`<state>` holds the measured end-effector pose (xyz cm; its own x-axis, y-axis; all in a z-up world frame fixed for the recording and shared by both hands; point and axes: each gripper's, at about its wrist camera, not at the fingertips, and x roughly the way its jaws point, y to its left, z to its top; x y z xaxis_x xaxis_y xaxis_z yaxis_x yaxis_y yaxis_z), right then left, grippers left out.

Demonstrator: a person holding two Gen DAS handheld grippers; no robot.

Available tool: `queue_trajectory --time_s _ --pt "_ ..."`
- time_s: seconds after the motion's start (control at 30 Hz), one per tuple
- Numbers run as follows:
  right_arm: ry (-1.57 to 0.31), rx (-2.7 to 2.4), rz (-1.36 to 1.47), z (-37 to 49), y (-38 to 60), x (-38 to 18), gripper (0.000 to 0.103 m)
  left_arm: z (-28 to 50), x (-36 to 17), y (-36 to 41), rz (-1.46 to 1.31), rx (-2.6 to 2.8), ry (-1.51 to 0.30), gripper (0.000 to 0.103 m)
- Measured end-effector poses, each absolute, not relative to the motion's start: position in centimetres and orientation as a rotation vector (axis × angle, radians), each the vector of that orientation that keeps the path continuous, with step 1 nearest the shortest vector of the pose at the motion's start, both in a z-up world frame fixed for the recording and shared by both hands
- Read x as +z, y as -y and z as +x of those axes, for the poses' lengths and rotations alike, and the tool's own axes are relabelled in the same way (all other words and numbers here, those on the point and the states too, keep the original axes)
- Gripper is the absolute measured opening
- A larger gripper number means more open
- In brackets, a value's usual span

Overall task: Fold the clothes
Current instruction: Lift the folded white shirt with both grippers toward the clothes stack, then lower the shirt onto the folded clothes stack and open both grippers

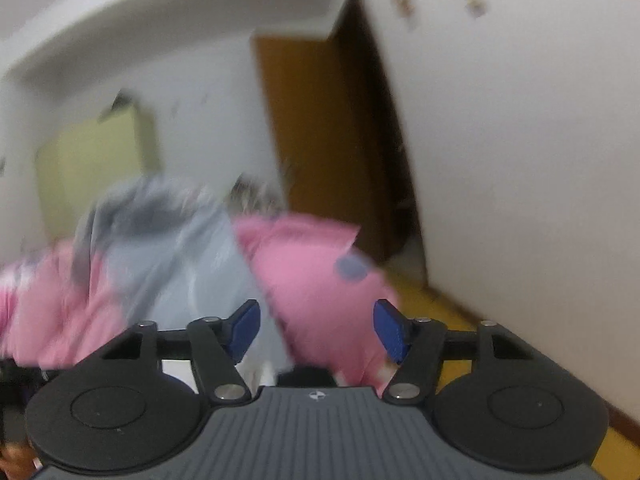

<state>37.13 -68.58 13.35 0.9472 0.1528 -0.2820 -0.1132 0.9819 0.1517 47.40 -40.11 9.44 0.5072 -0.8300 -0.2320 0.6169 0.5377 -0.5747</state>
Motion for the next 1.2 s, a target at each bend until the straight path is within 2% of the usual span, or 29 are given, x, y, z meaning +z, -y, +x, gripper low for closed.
queue_trajectory --time_s 0.03,0.07,0.1,0.13,0.2,0.33,0.4,0.47,0.6,0.77,0.9,0.97,1.0,1.07,1.1,1.13,1.2 --pt "-0.279 0.133 0.138 36.3 68.7 13.6 0.043 47.1 9.8 40.1 -0.441 -0.902 -0.5 0.1" --pt "-0.262 0.13 0.142 35.4 68.8 13.8 0.037 46.5 10.2 40.2 -0.412 -0.903 -0.471 0.099" --pt "-0.244 0.127 0.146 34.5 69.0 14.0 0.026 46.1 10.5 40.6 -0.38 -0.91 -0.45 0.099" --pt "-0.227 0.124 0.15 33.6 69.1 14.3 0.021 45.6 10.8 41.1 -0.349 -0.918 -0.43 0.099" --pt "-0.207 0.129 0.147 32.2 69.1 14.4 0.02 44.7 11.3 42.0 -0.285 -0.932 -0.39 0.098" --pt "-0.346 0.148 0.072 33.1 67.2 10.6 0.015 44.5 9.9 44.8 -0.211 -0.945 -0.479 0.098" --pt "-0.403 0.095 0.141 34.1 67.9 8.5 0.015 44.2 8.9 45.9 -0.175 -0.914 -0.515 0.098" --pt "-0.349 0.076 0.255 32.5 68.9 8.4 0.016 44.0 8.6 46.1 -0.155 -0.888 -0.515 0.098" --pt "-0.245 0.037 0.467 28.7 70.8 8.4 0.018 42.1 11.0 42.2 -0.214 -0.891 -0.486 0.099" --pt "-0.214 -0.044 0.532 16.0 71.1 10.2 0.019 36.0 14.2 35.3 -0.184 -0.933 -0.471 0.101" --pt "-0.19 -0.108 0.584 6.0 71.3 11.7 0.027 31.0 16.7 29.8 -0.158 -0.967 -0.46 0.102" --pt "-0.172 -0.099 0.583 2.7 69.7 12.9 0.036 27.9 17.9 27.6 -0.134 -0.992 -0.457 0.103" --pt "-0.16 -0.086 0.575 1.4 68.6 13.5 0.047 26.2 18.6 26.7 -0.113 -1.01 -0.456 0.103" --pt "-0.136 -0.061 0.56 -1.3 66.4 14.7 0.05 23.1 19.8 24.9 -0.09 -1.037 -0.445 0.103" --pt "-0.124 -0.048 0.552 -2.7 65.3 15.3 0.056 21.7 20.3 24.1 -0.082 -1.053 -0.439 0.103" --pt "-0.112 -0.035 0.544 -4.0 64.2 15.9 0.068 20.2 20.9 23.2 -0.074 -1.069 -0.433 0.103" --pt "-0.087 -0.01 0.528 -6.7 62.1 17.2 0.08 17.5 21.2 21.6 -0.078 -1.096 -0.427 0.103"
